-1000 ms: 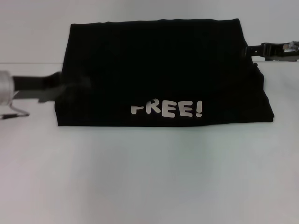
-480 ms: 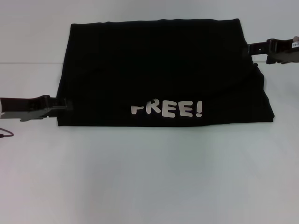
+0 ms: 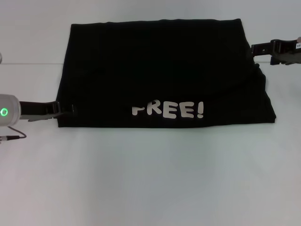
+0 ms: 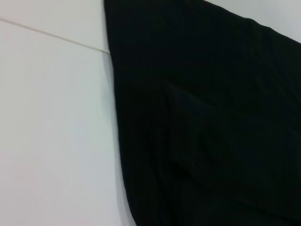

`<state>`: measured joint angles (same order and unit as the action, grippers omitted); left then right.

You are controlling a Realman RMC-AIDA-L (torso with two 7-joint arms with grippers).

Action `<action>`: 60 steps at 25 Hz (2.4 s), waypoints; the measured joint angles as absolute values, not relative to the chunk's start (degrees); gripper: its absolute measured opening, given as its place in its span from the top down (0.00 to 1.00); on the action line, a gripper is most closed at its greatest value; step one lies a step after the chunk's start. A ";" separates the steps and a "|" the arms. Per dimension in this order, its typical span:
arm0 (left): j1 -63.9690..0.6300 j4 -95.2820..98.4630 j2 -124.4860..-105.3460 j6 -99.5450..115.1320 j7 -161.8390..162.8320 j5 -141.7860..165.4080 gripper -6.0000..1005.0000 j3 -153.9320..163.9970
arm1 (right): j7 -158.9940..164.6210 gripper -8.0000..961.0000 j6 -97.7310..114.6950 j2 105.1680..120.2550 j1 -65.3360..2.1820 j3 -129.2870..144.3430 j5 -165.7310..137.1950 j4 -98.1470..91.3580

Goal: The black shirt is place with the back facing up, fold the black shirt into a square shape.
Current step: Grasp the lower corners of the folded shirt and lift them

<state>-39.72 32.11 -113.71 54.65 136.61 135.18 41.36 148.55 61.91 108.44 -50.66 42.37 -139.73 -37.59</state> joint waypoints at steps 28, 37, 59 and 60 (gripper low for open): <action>-40.20 30.09 -114.37 51.13 136.92 136.04 0.49 42.89 | 148.09 0.07 62.00 108.23 -49.51 42.18 -139.59 -36.91; -40.35 30.05 -114.21 52.18 137.72 136.29 0.80 42.80 | 148.13 0.08 64.21 108.08 -49.45 42.09 -139.76 -37.45; -43.40 30.01 -111.84 59.34 140.51 135.95 0.99 36.84 | 146.80 0.11 68.57 106.89 -45.78 43.35 -145.99 -37.13; -43.40 30.01 -111.86 59.32 140.59 135.95 0.99 36.83 | 146.80 0.11 68.17 107.03 -45.78 43.44 -145.99 -37.02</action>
<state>-43.40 30.01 -111.86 59.32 140.59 135.95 36.83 146.80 68.17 107.03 -45.78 43.44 -145.99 -37.02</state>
